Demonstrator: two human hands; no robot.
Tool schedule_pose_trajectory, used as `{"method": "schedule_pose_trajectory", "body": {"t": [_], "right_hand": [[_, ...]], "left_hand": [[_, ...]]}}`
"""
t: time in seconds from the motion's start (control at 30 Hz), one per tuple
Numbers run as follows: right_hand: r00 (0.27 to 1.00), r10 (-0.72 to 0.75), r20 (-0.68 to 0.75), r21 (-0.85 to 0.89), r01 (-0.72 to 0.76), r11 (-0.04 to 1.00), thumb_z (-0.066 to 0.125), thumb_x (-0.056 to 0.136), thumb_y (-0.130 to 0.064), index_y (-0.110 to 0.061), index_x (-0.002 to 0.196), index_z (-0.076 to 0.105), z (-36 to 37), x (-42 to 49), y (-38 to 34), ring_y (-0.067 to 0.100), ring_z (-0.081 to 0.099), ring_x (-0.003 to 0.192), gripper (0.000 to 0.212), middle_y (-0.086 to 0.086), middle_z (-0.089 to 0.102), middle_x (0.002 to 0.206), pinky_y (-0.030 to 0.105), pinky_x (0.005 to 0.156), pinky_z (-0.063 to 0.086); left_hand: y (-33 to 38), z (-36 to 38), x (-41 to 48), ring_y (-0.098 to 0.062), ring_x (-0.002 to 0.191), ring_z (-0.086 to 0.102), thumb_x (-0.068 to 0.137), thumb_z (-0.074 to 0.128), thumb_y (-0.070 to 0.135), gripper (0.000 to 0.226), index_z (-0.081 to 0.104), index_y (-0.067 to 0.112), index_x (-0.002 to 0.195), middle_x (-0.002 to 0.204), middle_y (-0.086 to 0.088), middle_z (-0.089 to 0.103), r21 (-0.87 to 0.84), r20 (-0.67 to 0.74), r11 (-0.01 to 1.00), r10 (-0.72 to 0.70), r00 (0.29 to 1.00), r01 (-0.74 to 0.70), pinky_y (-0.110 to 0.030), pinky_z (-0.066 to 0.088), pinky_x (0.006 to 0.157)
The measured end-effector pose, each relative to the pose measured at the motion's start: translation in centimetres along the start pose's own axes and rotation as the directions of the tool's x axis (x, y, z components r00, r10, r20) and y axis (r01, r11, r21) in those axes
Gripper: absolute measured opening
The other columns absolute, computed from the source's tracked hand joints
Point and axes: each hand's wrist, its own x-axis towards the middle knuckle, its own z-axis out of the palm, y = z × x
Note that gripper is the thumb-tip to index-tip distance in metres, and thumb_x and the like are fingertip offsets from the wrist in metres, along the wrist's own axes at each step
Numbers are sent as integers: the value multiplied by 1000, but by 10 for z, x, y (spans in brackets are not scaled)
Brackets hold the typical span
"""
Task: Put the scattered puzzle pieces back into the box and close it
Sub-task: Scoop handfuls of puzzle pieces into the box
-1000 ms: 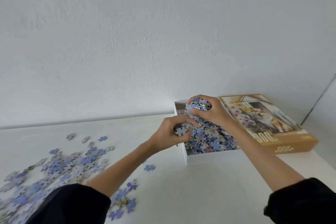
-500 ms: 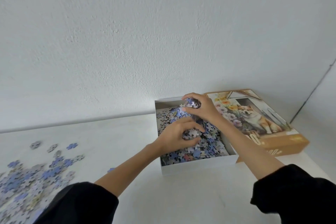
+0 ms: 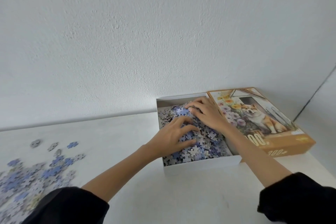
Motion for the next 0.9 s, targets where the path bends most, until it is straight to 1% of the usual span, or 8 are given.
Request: {"method": "schedule_pose_trajectory", "body": {"t": [0.13, 0.27, 0.37, 0.47, 0.57, 0.67, 0.8, 0.9], "right_hand": [[992, 107, 61, 1, -107, 994, 33, 96, -42, -30, 121, 54, -1, 10, -3, 20, 30, 124, 35, 3, 40, 121, 38, 104, 19], [992, 45, -115, 179, -24, 984, 44, 95, -32, -27, 113, 59, -6, 8, -6, 15, 42, 114, 25, -2, 49, 111, 37, 100, 33], [979, -16, -201, 201, 57, 978, 56, 89, -17, -26, 104, 64, -9, -3, -9, 12, 53, 100, 19, -4, 60, 102, 33, 94, 40], [987, -60, -151, 129, 80, 988, 60, 86, -18, -28, 101, 66, -5, -14, -6, 9, 51, 98, 19, -8, 62, 99, 32, 91, 41], [986, -33, -163, 80, 47, 996, 58, 88, -20, -27, 104, 65, -7, -15, -1, 15, 51, 100, 19, -3, 60, 102, 32, 88, 41], [995, 19, -98, 80, -11, 997, 52, 92, -18, -26, 112, 63, -12, -10, 2, 10, 52, 84, 24, 0, 58, 107, 28, 76, 43], [996, 12, -93, 96, -3, 995, 49, 93, -11, -22, 118, 61, -19, -14, -1, 15, 53, 108, 31, 0, 59, 118, 27, 88, 40], [996, -11, -88, 81, 18, 997, 49, 93, -11, -21, 122, 58, -16, -19, -7, 16, 49, 116, 33, 0, 57, 126, 28, 96, 37]], "left_hand": [[-5, -6, 4, -21, 115, 47, 94, 41, 41, 40, 56, 17, 122, 127, -6, 47, 61, -23, 993, -102, 994, 104, -39, 46, 93], [-3, -8, 5, -24, 108, 52, 90, 46, 9, 28, 58, 12, 116, 120, -7, 53, 79, -183, 989, -108, 977, 124, -44, 47, 87], [5, -6, 4, -17, 117, 46, 95, 36, 30, 36, 55, 15, 121, 127, -2, 50, 6, -105, 997, -78, 991, 79, -36, 43, 95], [5, 4, 2, -17, 134, 29, 88, 23, 55, 61, 44, 21, 135, 140, -1, 41, 132, 26, 989, -73, 997, 69, -37, 34, 104], [1, 7, 2, -17, 135, 27, 83, 16, 59, 68, 38, 24, 138, 141, 1, 38, 225, 29, 967, -125, 992, 115, -38, 35, 102], [-2, 4, 6, -18, 130, 33, 85, 12, 56, 66, 36, 24, 138, 139, 1, 39, 260, 26, 947, -202, 979, 189, -41, 40, 100], [-12, -6, 16, -23, 133, 31, 99, 32, 32, 43, 32, 19, 140, 144, -4, 34, 303, 52, 900, -343, 938, 313, -42, 32, 106], [-13, -11, 23, -21, 135, 27, 97, 32, 20, 43, 33, 17, 140, 146, -3, 32, 204, -24, 925, -322, 946, 320, -42, 26, 108]]}}
